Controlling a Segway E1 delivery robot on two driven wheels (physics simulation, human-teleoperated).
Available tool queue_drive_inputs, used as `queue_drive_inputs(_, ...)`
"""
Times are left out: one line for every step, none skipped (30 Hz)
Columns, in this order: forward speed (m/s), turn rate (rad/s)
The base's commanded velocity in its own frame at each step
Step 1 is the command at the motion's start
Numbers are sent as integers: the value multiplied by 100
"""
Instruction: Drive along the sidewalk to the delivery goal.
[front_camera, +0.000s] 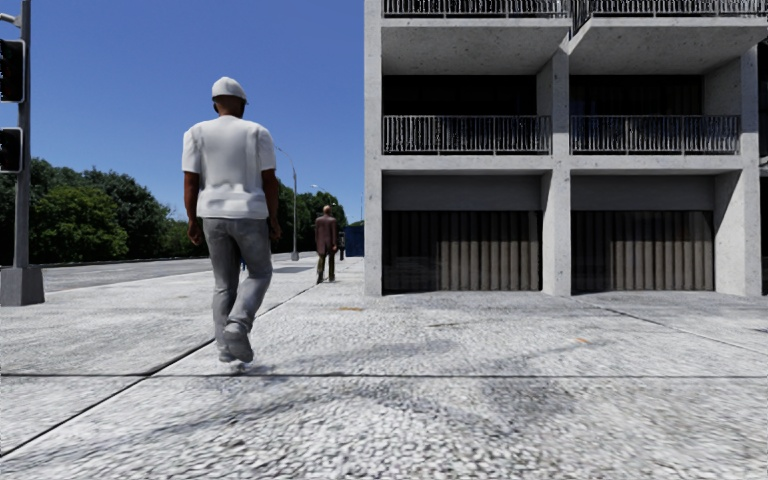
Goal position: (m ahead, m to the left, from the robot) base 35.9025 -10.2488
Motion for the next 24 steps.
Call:
queue_drive_inputs(128,0)
queue_drive_inputs(128,0)
queue_drive_inputs(128,0)
queue_drive_inputs(128,0)
queue_drive_inputs(128,0)
queue_drive_inputs(128,0)
queue_drive_inputs(128,0)
queue_drive_inputs(128,0)
queue_drive_inputs(128,0)
queue_drive_inputs(128,0)
queue_drive_inputs(128,0)
queue_drive_inputs(128,0)
queue_drive_inputs(128,0)
queue_drive_inputs(128,0)
queue_drive_inputs(128,0)
queue_drive_inputs(128,0)
queue_drive_inputs(128,0)
queue_drive_inputs(128,0)
queue_drive_inputs(128,0)
queue_drive_inputs(128,0)
queue_drive_inputs(128,0)
queue_drive_inputs(128,0)
queue_drive_inputs(128,0)
queue_drive_inputs(128,0)
